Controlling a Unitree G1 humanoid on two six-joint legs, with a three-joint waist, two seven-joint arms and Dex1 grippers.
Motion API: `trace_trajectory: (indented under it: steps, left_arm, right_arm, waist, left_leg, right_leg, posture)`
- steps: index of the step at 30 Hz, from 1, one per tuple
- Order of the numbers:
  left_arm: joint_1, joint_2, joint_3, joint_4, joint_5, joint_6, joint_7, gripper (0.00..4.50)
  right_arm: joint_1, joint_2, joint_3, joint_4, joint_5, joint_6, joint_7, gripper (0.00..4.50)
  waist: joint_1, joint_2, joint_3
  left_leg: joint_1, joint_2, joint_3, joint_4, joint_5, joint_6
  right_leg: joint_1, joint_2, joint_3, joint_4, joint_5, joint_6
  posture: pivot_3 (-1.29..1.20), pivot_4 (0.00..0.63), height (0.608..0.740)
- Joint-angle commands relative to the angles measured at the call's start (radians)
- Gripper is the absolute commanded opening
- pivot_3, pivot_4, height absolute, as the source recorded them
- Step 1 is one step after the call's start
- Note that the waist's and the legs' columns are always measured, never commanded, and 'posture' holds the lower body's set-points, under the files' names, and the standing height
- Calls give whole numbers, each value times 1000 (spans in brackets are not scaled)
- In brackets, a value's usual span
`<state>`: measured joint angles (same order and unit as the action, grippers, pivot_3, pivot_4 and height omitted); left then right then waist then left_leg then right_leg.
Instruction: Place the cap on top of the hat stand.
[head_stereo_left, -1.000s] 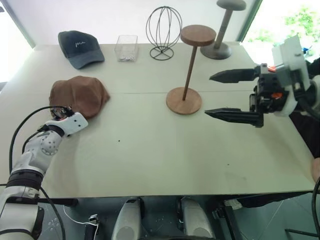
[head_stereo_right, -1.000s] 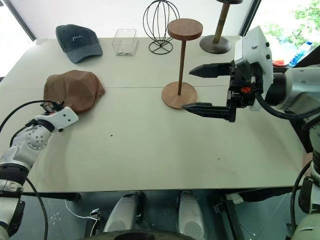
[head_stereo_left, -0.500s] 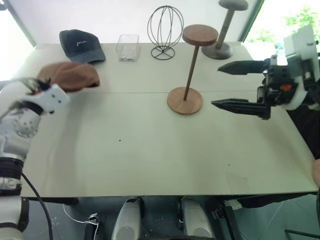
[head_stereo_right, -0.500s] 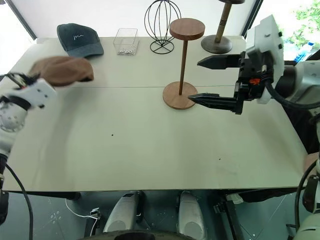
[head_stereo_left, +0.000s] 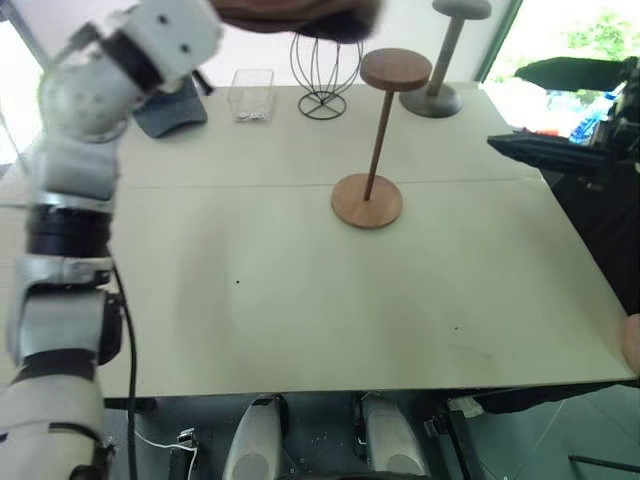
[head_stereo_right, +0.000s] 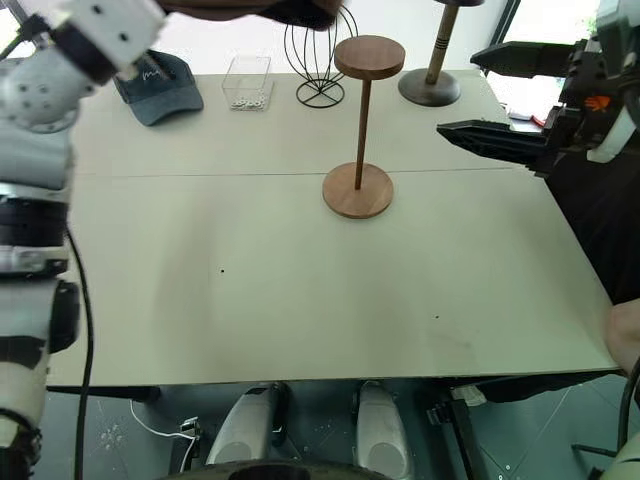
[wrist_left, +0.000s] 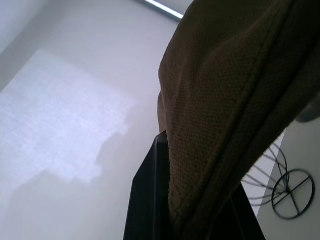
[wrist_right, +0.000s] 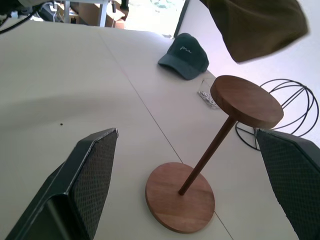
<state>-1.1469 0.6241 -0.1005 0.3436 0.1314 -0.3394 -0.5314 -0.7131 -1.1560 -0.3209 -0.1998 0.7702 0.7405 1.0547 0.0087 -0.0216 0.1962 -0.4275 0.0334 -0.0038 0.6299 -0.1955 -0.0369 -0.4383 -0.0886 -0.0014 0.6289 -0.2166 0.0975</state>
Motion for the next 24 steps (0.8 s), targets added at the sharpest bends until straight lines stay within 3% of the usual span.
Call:
trace_trajectory:
  steps: [1, 12, 24]
  left_arm:
    - [-59, -41, -14, 25, 9, -74, 0, 49]
    - [-48, -151, -136, 200, 193, -213, 86, 49]
    - [-38, -219, -174, 297, 298, -185, 173, 49]
  right_arm:
    - [13, 1, -64, -58, 33, 16, -30, 4500]
    - [63, -2, -125, -129, 92, 62, -100, 4500]
    - [82, 39, -113, -184, 128, 73, -188, 4500]
  waist:
    - [-3, 0, 0]
    - [3, 0, 0]
    - [4, 0, 0]
  left_leg:
    - [0, 0, 0, 0, 0, 0]
    - [0, 0, 0, 1, 0, 1]
    - [0, 0, -1, 1, 0, 1]
  right_leg:
    - [0, 0, 0, 0, 0, 0]
    - [0, 0, 1, 0, 0, 1]
    - [1, 1, 1, 0, 0, 1]
  posture:
    - [0, 150, 740]
    - [0, 150, 740]
    - [0, 150, 740]
